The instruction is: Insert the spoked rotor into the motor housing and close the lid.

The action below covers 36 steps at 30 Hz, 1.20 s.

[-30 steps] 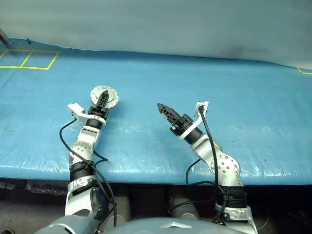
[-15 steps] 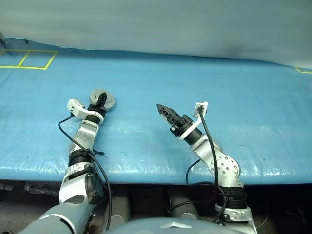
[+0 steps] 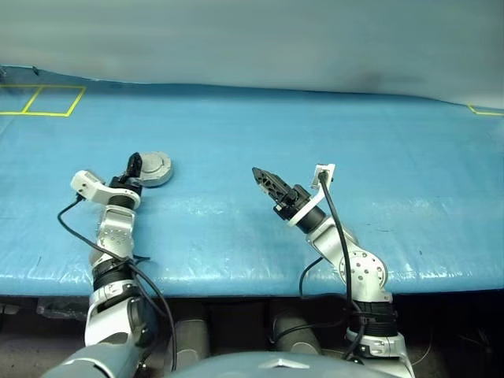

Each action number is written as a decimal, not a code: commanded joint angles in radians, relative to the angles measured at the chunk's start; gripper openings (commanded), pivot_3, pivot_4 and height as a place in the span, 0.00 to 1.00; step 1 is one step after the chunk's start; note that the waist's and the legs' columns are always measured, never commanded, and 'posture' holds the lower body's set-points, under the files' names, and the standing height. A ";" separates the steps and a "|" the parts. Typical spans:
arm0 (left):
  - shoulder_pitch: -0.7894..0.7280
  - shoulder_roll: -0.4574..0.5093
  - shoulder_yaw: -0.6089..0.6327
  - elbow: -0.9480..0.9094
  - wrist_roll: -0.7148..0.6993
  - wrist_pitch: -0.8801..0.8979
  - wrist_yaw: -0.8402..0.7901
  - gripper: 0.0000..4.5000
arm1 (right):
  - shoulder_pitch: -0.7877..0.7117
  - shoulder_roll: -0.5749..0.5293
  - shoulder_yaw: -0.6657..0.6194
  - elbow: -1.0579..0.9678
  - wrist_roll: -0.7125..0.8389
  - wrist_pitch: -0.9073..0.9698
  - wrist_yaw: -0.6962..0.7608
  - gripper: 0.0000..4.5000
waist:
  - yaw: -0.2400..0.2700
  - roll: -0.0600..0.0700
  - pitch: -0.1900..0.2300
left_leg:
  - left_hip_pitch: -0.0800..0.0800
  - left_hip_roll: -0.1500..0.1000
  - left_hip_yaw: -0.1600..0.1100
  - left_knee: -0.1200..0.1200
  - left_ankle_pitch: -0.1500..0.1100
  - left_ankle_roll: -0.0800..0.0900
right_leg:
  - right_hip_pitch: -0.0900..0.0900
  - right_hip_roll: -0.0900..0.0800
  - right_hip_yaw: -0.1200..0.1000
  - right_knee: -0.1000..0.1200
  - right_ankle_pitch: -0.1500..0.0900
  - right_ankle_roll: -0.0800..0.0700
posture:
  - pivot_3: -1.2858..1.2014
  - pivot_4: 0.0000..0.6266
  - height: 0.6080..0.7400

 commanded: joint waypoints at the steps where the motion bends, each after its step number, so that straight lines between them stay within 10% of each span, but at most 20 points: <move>1: -0.004 0.037 -0.009 -0.061 0.053 -0.082 0.000 0.95 | -0.017 -0.003 0.014 -0.022 -0.021 -0.011 0.019 0.69 | 0.004 0.000 0.000 | 0.000 0.000 0.000 0.000 0.000 0.000 | 0.000 0.000 0.000 0.000 0.000 0.000 | 0.52 0.24 1.00; 9: -0.006 0.058 -0.116 -0.249 0.073 -0.133 -0.172 0.95 | -0.016 -0.065 0.068 -0.033 -0.252 -0.174 0.057 0.69 | 0.027 -0.001 -0.001 | -0.002 -0.001 0.001 0.001 0.001 -0.002 | 0.000 -0.001 0.000 -0.002 0.000 -0.001 | 0.52 0.24 1.00; 24: 0.141 0.276 -0.694 -0.539 0.334 0.004 -0.662 0.95 | -0.048 -0.390 0.096 0.014 -0.517 -0.301 0.282 0.69 | 0.016 0.000 0.000 | 0.002 0.000 0.003 -0.001 0.001 -0.002 | 0.000 -0.001 0.001 0.000 -0.004 0.000 | 0.52 0.24 1.00; 29: 0.154 0.282 -0.733 -0.515 0.387 -0.045 -0.716 0.96 | -0.033 -0.446 0.120 0.059 -0.580 -0.327 0.339 0.97 | 0.020 0.000 0.000 | 0.001 0.000 0.003 -0.001 0.001 -0.002 | 0.000 -0.001 0.002 0.000 -0.005 0.000 | 0.52 0.24 1.00; 36: 0.181 0.270 -0.780 -0.472 0.446 -0.112 -0.780 0.96 | -0.020 -0.453 0.130 0.066 -0.634 -0.348 0.348 0.99 | 0.021 0.000 0.000 | 0.002 0.000 0.003 -0.001 0.001 -0.002 | 0.000 -0.001 0.002 0.000 -0.005 0.000 | 0.52 0.24 1.00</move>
